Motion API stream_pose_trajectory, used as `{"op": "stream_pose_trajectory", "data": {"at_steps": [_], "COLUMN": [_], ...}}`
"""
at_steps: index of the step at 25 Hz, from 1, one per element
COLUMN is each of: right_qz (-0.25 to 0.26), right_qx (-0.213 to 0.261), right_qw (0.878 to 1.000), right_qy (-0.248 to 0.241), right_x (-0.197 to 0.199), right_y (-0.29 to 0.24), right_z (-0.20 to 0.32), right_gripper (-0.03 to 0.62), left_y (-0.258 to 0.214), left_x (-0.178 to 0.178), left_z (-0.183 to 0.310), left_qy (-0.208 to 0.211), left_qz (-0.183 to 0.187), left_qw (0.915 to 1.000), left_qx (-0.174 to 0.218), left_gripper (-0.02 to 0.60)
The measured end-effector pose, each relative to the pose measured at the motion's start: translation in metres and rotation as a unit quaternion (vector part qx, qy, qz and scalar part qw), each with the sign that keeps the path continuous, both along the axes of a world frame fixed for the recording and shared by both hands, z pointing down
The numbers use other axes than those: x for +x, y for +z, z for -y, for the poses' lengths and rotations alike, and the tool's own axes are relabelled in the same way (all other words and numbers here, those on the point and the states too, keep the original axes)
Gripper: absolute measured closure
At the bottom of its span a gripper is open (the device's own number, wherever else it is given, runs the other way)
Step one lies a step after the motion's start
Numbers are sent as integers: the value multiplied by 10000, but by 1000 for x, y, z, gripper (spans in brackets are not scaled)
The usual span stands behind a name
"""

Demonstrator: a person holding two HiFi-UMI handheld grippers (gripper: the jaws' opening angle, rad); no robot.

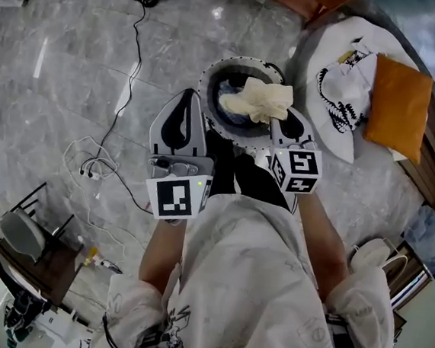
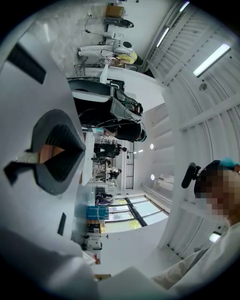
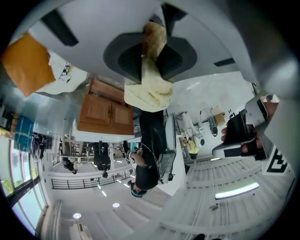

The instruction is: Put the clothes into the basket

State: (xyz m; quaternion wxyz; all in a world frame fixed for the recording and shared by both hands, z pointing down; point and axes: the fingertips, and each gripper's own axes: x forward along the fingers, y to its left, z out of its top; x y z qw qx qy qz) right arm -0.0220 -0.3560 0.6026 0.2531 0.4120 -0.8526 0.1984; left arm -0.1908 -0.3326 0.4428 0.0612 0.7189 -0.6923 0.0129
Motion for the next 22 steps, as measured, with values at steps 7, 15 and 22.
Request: {"op": "stream_pose_trajectory", "data": {"at_steps": [7, 15, 22], "right_qz": [-627, -1307, -1612], "right_qx": [-760, -1609, -2300], "right_qw": [9949, 9780, 9583], "right_qy": [209, 240, 534], "right_x": [1, 12, 25], "right_y": [88, 179, 225], "right_z": [-10, -18, -25], "right_gripper": [554, 554, 554], "left_y": [21, 31, 37], "left_x": [-21, -34, -35], "left_z": [2, 13, 19], "left_qy": [68, 66, 127], "left_qz": [-92, -138, -119], "left_qw": [9997, 9993, 9988], "left_qx": [-204, -333, -455], "left_gripper": [580, 580, 580]}}
